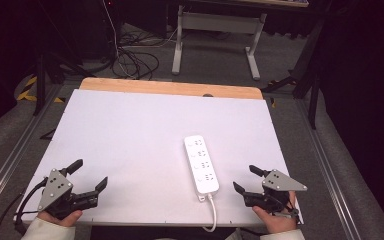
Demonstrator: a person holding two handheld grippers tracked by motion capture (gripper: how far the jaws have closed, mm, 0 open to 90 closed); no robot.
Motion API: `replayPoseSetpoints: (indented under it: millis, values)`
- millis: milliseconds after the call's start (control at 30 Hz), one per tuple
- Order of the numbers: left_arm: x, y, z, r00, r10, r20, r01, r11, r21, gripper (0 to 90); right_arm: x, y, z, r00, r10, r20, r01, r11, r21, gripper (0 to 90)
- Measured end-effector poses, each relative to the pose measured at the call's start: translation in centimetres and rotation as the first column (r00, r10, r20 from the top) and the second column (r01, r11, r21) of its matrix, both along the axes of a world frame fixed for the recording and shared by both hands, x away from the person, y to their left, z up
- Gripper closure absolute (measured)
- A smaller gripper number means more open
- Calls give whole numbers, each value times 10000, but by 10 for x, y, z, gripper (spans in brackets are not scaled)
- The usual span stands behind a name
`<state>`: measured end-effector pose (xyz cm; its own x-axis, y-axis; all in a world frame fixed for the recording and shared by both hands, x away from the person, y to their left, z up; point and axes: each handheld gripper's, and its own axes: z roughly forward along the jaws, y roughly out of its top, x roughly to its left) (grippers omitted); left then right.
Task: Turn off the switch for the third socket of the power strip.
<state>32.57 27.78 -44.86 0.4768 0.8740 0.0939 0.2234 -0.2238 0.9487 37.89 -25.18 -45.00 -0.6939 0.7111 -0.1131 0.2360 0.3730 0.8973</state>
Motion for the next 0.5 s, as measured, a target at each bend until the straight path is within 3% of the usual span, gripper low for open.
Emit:
replayPoseSetpoints:
  millis: [367,500]
  values:
    - [-1,-1,0,10000,28,20,-28,10000,31,111,1,2,4,9999,-36,-134,34,9998,-183,266]
    - [-1,-1,0,10000,55,30,-55,10000,40,111,3,4,13,9996,46,-270,-49,9999,-135,286]
